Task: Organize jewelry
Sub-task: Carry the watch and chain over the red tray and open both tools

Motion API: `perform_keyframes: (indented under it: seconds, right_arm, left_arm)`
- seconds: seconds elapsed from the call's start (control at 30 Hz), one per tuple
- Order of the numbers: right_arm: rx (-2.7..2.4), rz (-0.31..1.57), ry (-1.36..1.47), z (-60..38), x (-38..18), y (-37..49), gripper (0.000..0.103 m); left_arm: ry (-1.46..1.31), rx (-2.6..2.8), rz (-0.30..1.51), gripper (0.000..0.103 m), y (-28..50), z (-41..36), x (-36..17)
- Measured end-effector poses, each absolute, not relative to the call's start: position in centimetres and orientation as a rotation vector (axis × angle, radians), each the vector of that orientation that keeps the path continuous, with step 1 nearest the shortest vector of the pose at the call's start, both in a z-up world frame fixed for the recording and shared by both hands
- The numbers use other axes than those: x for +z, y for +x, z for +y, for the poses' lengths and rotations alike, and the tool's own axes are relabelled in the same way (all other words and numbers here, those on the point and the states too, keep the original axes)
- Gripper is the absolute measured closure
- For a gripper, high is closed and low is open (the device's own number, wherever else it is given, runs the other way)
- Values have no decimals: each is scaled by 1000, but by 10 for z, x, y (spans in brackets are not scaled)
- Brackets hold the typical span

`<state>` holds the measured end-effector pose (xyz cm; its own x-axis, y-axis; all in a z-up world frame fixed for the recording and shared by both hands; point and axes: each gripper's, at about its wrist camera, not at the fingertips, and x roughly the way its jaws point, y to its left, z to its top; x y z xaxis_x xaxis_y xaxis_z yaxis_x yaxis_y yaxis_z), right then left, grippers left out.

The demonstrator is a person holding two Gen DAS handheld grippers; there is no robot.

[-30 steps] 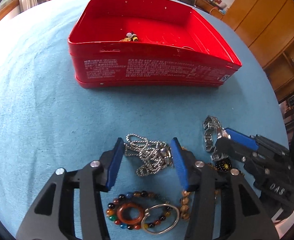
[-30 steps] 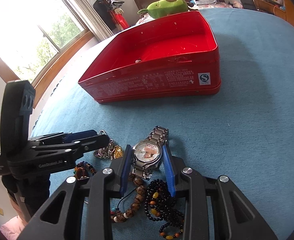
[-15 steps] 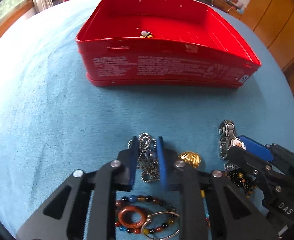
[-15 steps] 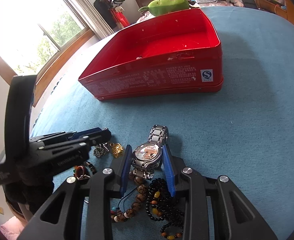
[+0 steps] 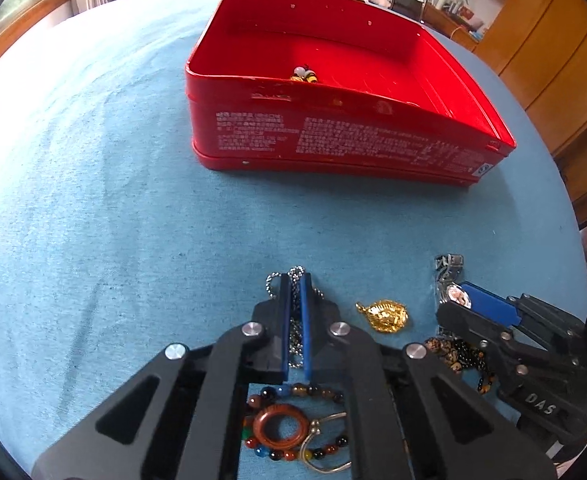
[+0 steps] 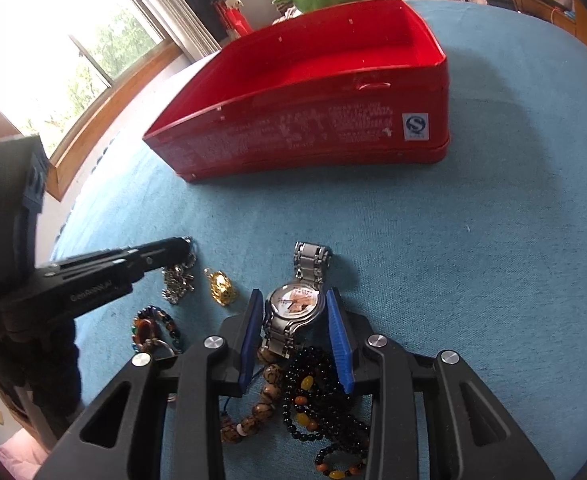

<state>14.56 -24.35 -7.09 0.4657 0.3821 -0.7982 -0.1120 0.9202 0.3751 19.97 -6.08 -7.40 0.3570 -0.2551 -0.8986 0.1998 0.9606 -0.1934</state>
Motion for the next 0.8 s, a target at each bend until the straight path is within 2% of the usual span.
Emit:
perform_keyframes:
  seconds: [0.17, 0.4, 0.8]
  right_arm:
    - [301, 1036, 281, -240, -72, 146, 72]
    - [337, 995, 364, -257, -65, 141, 72]
    - [427, 965, 440, -276, -36, 143, 72]
  left_arm:
    - [-28, -286, 1171, 98, 208, -72, -78]
    - [-90, -308, 1164, 101, 205, -67, -78]
    - [-161, -363, 1020, 101, 192, -50, -27]
